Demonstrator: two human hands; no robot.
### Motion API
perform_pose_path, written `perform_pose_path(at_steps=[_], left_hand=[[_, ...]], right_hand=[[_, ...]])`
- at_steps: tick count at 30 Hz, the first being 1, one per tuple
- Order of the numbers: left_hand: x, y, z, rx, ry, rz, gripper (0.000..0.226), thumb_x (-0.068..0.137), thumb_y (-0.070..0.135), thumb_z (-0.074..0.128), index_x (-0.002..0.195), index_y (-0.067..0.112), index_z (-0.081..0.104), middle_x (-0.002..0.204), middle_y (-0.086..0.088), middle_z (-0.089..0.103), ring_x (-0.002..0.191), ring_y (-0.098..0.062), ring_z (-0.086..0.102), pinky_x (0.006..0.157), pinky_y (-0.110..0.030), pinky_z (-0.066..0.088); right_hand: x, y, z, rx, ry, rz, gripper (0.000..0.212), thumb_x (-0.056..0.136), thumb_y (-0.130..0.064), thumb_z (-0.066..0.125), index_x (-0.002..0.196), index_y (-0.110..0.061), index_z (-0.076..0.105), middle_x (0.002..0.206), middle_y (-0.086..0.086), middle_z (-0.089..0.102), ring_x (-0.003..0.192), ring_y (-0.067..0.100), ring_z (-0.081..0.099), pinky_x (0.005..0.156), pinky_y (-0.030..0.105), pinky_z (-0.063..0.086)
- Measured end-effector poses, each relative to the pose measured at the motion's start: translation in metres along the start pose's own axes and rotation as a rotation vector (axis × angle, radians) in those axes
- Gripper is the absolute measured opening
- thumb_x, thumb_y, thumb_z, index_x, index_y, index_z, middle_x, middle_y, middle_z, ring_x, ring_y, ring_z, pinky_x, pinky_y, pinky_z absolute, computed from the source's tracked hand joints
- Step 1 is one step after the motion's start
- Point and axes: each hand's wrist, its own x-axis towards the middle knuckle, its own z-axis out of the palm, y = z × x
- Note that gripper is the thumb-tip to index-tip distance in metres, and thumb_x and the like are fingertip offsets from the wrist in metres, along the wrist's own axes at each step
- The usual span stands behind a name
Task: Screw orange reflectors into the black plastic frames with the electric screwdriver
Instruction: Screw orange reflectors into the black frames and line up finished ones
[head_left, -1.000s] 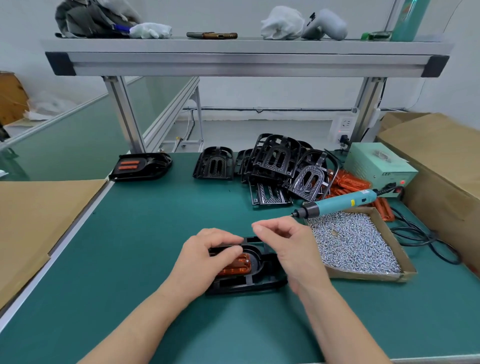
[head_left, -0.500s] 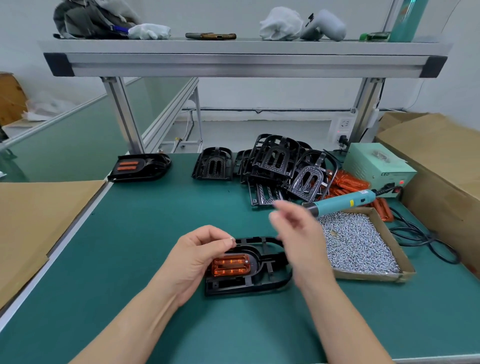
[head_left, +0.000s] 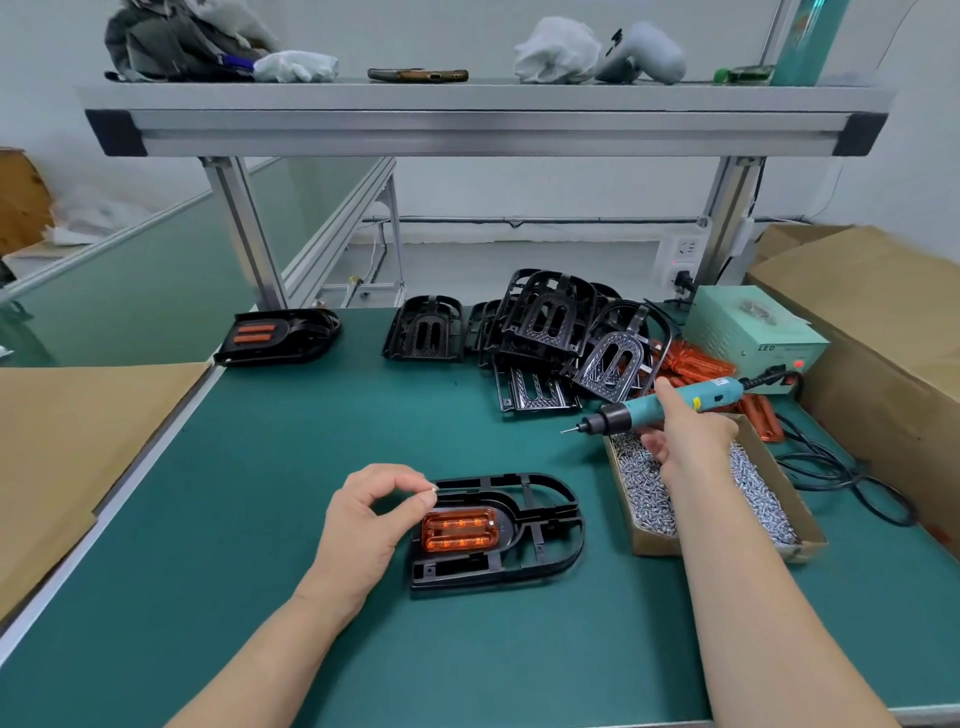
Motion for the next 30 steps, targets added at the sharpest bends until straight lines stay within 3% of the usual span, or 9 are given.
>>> perform_pose_path(at_steps=[5,9,11,14,16,19,22,24,30], left_hand=[[0.000,-0.001,-0.001,0.020,-0.009,0.022,0.022,0.080,0.004,0.079,0.074,0.025,0.077,0.094,0.008,0.072,0.109,-0.021,0.059,0.104,-0.048,0.043],[-0.001,0.000,-0.001,0.014,-0.025,0.026,0.021,0.081,0.006,0.079,0.074,0.026,0.077,0.096,0.009,0.072,0.110,-0.019,0.058,0.104,-0.046,0.043],[-0.001,-0.001,-0.001,0.028,-0.036,0.034,0.022,0.082,0.006,0.079,0.075,0.026,0.077,0.096,0.009,0.072,0.111,-0.017,0.058,0.104,-0.045,0.043],[-0.002,-0.001,-0.002,0.014,-0.050,0.034,0.013,0.081,0.014,0.081,0.077,0.026,0.078,0.098,0.010,0.071,0.112,-0.017,0.057,0.102,-0.045,0.044],[-0.001,-0.001,-0.002,0.002,-0.056,0.024,0.008,0.081,0.018,0.080,0.078,0.025,0.078,0.099,0.010,0.071,0.112,-0.018,0.057,0.101,-0.044,0.044],[-0.001,-0.003,-0.004,0.004,-0.066,0.023,0.018,0.083,0.008,0.078,0.078,0.025,0.078,0.099,0.010,0.071,0.113,-0.017,0.057,0.100,-0.036,0.042],[-0.002,-0.002,-0.004,-0.002,-0.078,0.016,0.018,0.083,0.008,0.078,0.078,0.025,0.078,0.100,0.011,0.071,0.113,-0.017,0.057,0.098,-0.032,0.041],[-0.002,-0.002,-0.004,-0.007,-0.081,0.015,0.017,0.083,0.007,0.078,0.078,0.023,0.079,0.099,0.010,0.071,0.113,-0.017,0.057,0.098,-0.031,0.041],[-0.001,-0.002,-0.005,-0.050,-0.064,0.002,0.011,0.078,0.012,0.083,0.076,0.023,0.079,0.099,0.009,0.071,0.112,-0.017,0.059,0.098,-0.030,0.041]], right_hand=[[-0.002,0.005,0.006,0.099,-0.018,0.033,0.063,0.085,-0.031,0.081,0.129,-0.009,0.043,0.109,0.008,0.064,0.079,0.016,0.068,0.045,0.022,0.051],[-0.012,0.002,0.007,0.329,-0.102,-0.019,0.038,0.092,-0.027,0.072,0.119,-0.011,0.050,0.082,0.003,0.057,0.051,0.007,0.059,0.047,0.022,0.050],[-0.025,-0.002,0.008,0.477,-0.167,-0.057,0.034,0.091,-0.022,0.072,0.118,-0.013,0.052,0.077,0.000,0.053,0.049,0.004,0.055,0.049,0.021,0.049],[-0.048,-0.011,0.012,0.663,-0.305,-0.069,0.029,0.087,-0.024,0.074,0.111,-0.014,0.062,0.077,-0.003,0.053,0.061,0.006,0.052,0.059,0.019,0.047],[-0.067,-0.016,0.017,0.758,-0.482,-0.047,0.018,0.086,-0.030,0.071,0.096,-0.015,0.066,0.071,-0.005,0.048,0.061,0.008,0.044,0.057,0.019,0.039],[-0.092,-0.018,0.027,0.803,-0.669,0.007,0.020,0.080,-0.027,0.073,0.094,-0.015,0.068,0.068,-0.005,0.047,0.057,0.008,0.042,0.050,0.019,0.036],[-0.114,-0.012,0.043,0.715,-0.624,-0.012,0.028,0.077,-0.018,0.076,0.103,-0.012,0.065,0.071,-0.002,0.054,0.056,0.008,0.048,0.050,0.018,0.042],[-0.123,-0.006,0.054,0.670,-0.558,-0.041,0.021,0.083,-0.012,0.075,0.099,-0.014,0.061,0.066,-0.003,0.057,0.052,0.007,0.052,0.048,0.018,0.046],[-0.141,0.014,0.079,0.578,-0.409,-0.117,0.022,0.085,-0.018,0.078,0.092,-0.019,0.056,0.058,-0.003,0.053,0.049,0.011,0.048,0.051,0.021,0.044]])
